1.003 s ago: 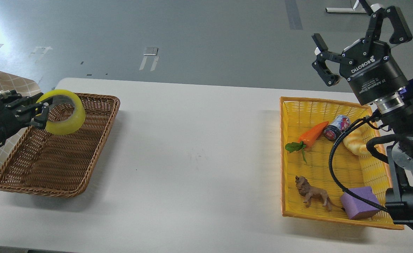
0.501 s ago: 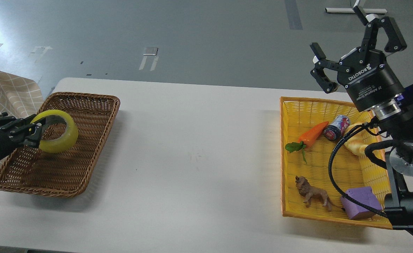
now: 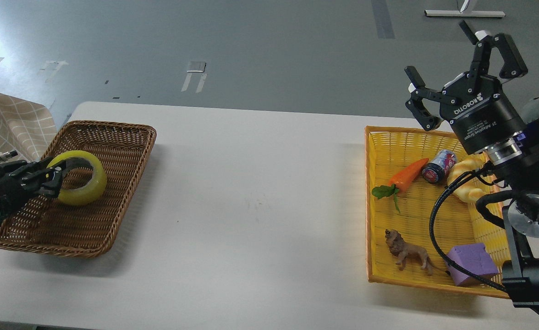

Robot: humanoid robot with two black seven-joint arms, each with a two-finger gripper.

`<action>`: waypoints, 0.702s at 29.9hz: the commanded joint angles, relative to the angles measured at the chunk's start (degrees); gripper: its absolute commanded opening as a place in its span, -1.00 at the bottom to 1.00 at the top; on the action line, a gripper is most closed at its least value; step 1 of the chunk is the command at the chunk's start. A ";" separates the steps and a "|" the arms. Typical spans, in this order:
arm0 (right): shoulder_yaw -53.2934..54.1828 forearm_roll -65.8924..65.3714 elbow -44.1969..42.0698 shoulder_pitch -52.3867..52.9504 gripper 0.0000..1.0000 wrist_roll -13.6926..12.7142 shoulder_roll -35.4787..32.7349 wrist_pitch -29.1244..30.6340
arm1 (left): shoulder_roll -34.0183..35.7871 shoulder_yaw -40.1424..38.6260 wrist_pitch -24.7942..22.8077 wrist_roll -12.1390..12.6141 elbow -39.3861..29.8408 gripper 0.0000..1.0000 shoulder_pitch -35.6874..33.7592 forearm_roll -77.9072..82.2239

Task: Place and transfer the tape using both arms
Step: 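Open the left gripper to drop the tape roll in the basket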

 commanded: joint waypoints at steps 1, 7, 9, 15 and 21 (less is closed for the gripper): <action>-0.01 0.06 0.00 -0.12 1.00 -0.03 0.00 0.07 | -0.31 -0.09 -0.07 -2.76 0.22 0.55 0.04 -0.42; -0.01 0.06 0.00 -0.12 1.00 -0.12 0.00 -0.02 | -1.10 -0.18 0.01 -7.51 0.22 0.90 -0.58 -8.74; -0.01 0.06 0.00 -0.12 1.00 -0.12 0.09 0.07 | -1.19 -0.18 0.01 -8.56 -0.04 0.93 -0.93 -12.77; -0.01 0.06 -0.08 -0.47 1.00 -0.12 0.00 -0.02 | -1.46 -0.88 -0.07 -9.33 -2.41 0.95 -2.68 -20.26; -0.01 -0.03 -0.17 -0.21 1.00 -0.12 -0.26 0.16 | -4.27 -1.23 0.01 -9.33 -10.21 0.95 -7.61 -31.52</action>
